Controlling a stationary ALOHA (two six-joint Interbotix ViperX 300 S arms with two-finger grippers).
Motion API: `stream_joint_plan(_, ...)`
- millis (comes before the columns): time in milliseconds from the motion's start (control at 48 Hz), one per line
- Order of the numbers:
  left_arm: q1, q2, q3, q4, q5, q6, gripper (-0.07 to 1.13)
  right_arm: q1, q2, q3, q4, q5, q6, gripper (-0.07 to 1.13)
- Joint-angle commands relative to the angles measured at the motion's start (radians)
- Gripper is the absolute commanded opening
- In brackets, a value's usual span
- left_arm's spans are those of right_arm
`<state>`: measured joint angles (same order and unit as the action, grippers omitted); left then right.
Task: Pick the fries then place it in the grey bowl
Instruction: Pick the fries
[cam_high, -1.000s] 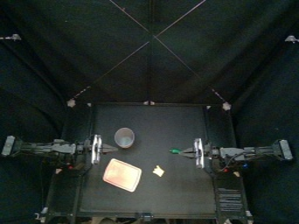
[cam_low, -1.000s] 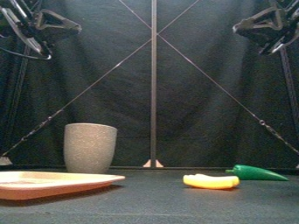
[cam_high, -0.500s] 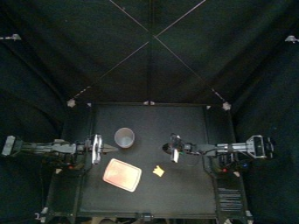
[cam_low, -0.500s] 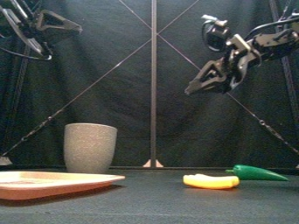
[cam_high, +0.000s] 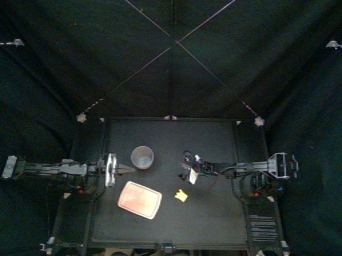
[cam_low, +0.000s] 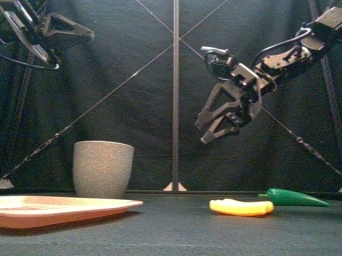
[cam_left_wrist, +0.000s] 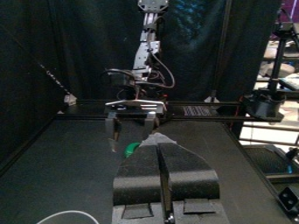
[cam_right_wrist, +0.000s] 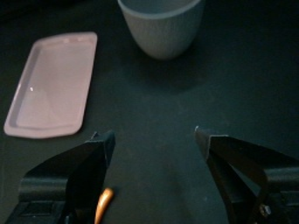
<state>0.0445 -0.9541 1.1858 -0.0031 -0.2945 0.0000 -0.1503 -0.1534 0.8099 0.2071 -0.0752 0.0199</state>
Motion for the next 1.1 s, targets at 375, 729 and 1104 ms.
stream_joint_plan(375, 0.025, 0.005, -0.025, 0.002, -0.005, 0.002, -0.01, 0.020, -0.015, -0.178, 0.021, 0.822, 0.170, 1.04)
stream_joint_plan(729, 0.026, 0.005, -0.015, 0.002, -0.005, -0.002, -0.01, 0.183, 0.052, -0.206, -0.238, 0.818, 0.646, 1.04)
stream_joint_plan(1104, 0.028, 0.003, -0.020, -0.002, -0.009, 0.000, -0.01, 0.316, 0.189, -0.258, -0.520, 0.723, 1.014, 1.04)
